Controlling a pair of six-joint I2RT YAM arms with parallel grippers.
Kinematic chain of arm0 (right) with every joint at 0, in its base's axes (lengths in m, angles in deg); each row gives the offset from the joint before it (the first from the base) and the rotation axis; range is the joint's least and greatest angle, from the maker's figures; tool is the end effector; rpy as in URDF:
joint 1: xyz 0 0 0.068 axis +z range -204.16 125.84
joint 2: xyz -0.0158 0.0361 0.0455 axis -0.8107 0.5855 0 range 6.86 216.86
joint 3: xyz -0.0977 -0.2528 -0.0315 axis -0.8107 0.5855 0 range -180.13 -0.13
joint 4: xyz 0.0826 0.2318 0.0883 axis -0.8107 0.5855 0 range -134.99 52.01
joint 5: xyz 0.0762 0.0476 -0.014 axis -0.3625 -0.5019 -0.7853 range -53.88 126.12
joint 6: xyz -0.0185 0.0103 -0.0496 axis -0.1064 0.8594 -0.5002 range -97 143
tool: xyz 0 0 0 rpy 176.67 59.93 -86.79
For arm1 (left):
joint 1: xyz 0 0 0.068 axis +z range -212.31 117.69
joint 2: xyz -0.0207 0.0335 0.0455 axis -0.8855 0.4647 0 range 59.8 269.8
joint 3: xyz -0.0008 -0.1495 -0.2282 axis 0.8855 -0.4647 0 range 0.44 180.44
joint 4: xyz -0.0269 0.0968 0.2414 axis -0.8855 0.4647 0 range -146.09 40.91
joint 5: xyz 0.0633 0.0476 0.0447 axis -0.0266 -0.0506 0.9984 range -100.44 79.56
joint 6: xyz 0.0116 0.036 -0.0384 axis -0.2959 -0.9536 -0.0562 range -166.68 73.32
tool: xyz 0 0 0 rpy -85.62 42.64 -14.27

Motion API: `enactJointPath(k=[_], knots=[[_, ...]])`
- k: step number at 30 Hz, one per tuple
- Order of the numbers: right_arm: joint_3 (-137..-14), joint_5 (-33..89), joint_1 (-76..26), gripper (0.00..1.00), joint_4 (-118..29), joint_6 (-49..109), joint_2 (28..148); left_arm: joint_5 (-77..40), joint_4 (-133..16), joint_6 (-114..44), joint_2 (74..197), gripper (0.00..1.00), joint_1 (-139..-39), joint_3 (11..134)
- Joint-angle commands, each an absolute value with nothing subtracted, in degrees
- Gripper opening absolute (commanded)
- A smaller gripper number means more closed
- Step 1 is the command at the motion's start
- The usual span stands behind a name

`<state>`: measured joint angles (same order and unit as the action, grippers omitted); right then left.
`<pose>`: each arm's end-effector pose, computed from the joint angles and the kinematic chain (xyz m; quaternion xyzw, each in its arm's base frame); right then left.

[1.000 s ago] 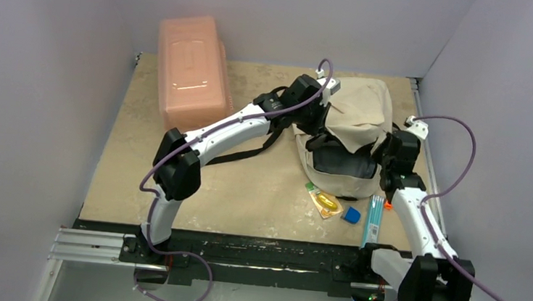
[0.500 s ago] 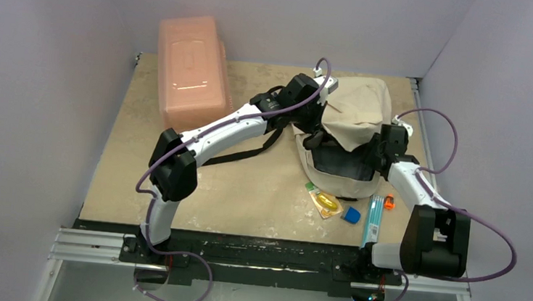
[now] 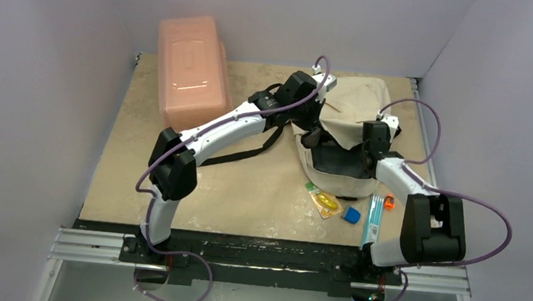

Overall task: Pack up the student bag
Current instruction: Zip the student bag at the center of the board.

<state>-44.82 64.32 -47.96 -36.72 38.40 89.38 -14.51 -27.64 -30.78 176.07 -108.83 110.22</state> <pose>0.2892 0.0145 0.1965 0.1630 0.8893 -0.1540 0.3985 0.3263 -0.3478 0.3196 0.2498 0.8504 -0.2664 0.3788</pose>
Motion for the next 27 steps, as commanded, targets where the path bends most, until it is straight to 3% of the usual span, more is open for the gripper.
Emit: enactJointPath(k=[1,6,9,12,18,22,24,27], knots=[[-46.11,69.28,-48.08,0.0,-41.65,39.17,86.76,-10.63,-26.27,-31.38,173.47,0.0,-107.51,112.5],[-43.85,56.73,-48.02,0.0,-37.93,41.47,77.63,-10.61,-23.72,-28.59,172.07,0.03,-106.94,112.9],[-40.8,46.12,-48.15,0.0,-38.71,43.25,71.52,-12.96,-22.3,-26.41,170.95,0.27,-106.44,114.33],[-38.71,39.34,-48.14,0.0,-40.5,43.22,67.34,-17.79,-25.09,-24.8,168.42,0.39,-106.52,113.34],[-36.32,36.24,-48.59,0.0,-40.95,41.42,62.29,-25.8,-35.38,-22.72,162.4,0.4,-107.68,106.43],[-32.39,36.21,-48.92,0.0,-42.36,41.63,55.94,-22.65,-32.24,-23.72,160.03,0.27,-108.01,106.3],[-31.18,36.21,-49.1,0.0,-43.59,42.08,52.97,-16.19,-28.48,-25.4,159.09,0.34,-107.9,106.37],[-30.15,33.22,-49.08,0.0,-44.78,41.84,50.42,-21.8,-28.81,-27.06,159.97,0.47,-107.83,106.67]])
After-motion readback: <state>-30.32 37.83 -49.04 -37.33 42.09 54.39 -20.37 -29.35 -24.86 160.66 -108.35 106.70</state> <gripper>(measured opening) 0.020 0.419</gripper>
